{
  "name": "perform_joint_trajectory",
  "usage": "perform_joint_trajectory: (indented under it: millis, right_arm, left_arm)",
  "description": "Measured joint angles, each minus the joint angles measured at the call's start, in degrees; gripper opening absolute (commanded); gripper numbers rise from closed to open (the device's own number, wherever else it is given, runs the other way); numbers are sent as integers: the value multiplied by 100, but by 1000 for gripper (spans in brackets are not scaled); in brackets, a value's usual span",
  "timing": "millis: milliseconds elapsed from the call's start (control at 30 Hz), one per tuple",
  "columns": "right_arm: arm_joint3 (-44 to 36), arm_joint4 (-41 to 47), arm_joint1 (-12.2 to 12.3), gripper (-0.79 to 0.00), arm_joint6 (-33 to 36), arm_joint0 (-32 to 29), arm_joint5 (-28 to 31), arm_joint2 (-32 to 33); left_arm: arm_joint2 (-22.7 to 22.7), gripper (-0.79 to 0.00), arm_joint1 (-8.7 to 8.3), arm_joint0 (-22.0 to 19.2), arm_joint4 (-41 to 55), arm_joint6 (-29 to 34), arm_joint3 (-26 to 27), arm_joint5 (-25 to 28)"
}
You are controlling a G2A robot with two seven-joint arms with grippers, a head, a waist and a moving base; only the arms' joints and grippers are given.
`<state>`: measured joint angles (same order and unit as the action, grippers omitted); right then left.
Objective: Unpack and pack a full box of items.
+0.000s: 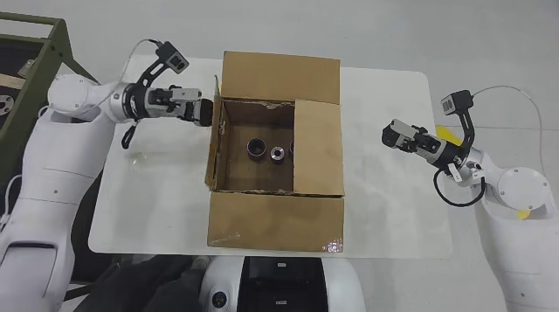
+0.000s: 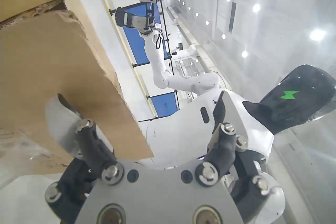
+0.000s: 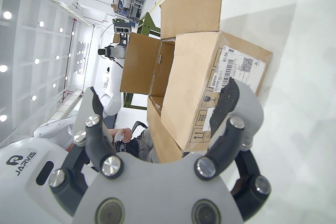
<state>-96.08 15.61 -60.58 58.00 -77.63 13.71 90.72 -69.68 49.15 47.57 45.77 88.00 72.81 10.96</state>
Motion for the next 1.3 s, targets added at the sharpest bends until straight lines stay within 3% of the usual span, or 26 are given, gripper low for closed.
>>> perform_joint_trajectory:
  millis: [300,700,1067,1300]
  right_arm:
    - [0,0,0,0,0,0,0,0]
    - [0,0,0,0,0,0,0,0]
    - [0,0,0,0,0,0,0,0]
    - [0,0,0,0,0,0,0,0]
  left_arm:
    - [582,0,132,-285,-479,-98,67,96]
    - [999,0,266,-315,-904,-478,188,73]
    - [1118,0,309,-226,-1495,-902,290,275]
    - [969,0,286,-138,-1581,-1029,391,315]
